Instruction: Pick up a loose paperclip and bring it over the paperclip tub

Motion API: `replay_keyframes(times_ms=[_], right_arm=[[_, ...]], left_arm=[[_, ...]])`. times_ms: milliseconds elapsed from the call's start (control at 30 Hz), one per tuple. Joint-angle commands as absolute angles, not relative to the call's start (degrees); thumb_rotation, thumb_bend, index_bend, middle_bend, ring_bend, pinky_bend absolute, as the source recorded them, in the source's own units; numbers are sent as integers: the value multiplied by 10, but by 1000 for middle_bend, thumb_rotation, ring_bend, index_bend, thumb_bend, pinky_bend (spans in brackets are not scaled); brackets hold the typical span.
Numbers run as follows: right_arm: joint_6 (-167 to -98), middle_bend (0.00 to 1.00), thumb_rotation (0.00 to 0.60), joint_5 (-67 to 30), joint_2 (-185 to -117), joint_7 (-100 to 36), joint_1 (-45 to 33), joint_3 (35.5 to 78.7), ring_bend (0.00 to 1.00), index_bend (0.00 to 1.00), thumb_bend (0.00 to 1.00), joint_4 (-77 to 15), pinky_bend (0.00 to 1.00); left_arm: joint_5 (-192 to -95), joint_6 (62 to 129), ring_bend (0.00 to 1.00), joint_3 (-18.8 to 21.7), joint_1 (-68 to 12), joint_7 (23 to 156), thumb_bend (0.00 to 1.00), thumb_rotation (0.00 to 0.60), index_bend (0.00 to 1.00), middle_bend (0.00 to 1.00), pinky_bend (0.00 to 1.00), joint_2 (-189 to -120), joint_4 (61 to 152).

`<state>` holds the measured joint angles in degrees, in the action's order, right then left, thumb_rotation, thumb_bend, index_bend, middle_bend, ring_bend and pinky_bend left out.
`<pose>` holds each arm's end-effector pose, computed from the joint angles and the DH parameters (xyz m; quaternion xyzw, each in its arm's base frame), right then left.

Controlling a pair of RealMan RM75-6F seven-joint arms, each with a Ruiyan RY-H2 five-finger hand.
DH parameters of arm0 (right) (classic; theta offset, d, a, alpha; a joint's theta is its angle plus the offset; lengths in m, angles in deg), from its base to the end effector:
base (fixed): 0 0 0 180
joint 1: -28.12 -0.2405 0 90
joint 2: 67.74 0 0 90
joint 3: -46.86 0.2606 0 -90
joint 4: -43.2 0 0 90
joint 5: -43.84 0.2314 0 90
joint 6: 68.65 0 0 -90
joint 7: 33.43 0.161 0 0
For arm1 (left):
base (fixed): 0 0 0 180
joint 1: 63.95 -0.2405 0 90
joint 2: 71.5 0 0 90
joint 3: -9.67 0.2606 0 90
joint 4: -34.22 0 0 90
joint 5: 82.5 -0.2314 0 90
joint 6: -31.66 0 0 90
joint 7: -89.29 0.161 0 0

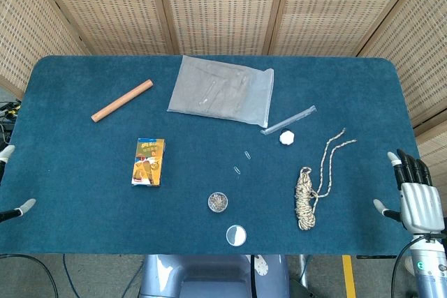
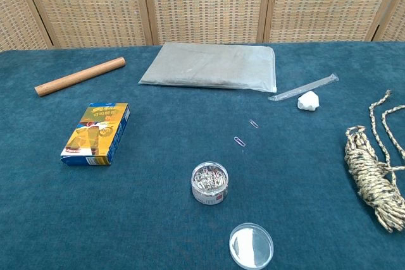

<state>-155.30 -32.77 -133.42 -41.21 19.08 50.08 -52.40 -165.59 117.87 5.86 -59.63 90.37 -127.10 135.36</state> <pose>-0.3153 -0.2221 0.1401 0.5654 -0.3821 0.3725 0.6290 -0.3080 0.1989 0.1822 -0.5754 -0.3851 -0.3868 0.6091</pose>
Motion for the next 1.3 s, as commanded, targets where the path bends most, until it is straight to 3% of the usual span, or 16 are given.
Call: replay_keyframes(times_ms=[33,233,300,533,633,933,1300], right_arm=[[-1557,0,600,-337,-1341,-418,193,503,0,0,0,-521,0],[-1503,0,600,-372,-1358,-466,146,510,0,21,24,-505,0],[-1463,0,600,-371,-1359,-484,113,526,0,58,149,-511,0],[-1214,0,600,-245,-1371,-472,-46,598,0,182,791,-535,0],[-1160,0,600,-174,-1407,-516,-97,607,0,221,959,-510,0],[-1099,0,600,-158,-1516,-602,-203,585,0,239,1000,-401,0],[-1079,0,600,-176,-1594,-593,-241,561,0,239,1000,-308,0]], left_arm=[[-1653,1177,0,58,-595,902,0,600,0,0,0,-1270,1353],[-1642,1173,0,51,-593,893,0,600,0,0,0,-1270,1348],[-1638,1170,0,49,-591,893,0,600,0,0,0,-1270,1348],[-1615,1156,0,40,-585,895,0,600,0,0,0,-1271,1344],[-1604,1144,0,38,-579,897,0,600,0,0,0,-1274,1338],[-1568,1108,0,27,-562,903,0,600,0,0,0,-1281,1323],[-1552,1096,0,25,-555,914,0,600,0,0,0,-1286,1323]])
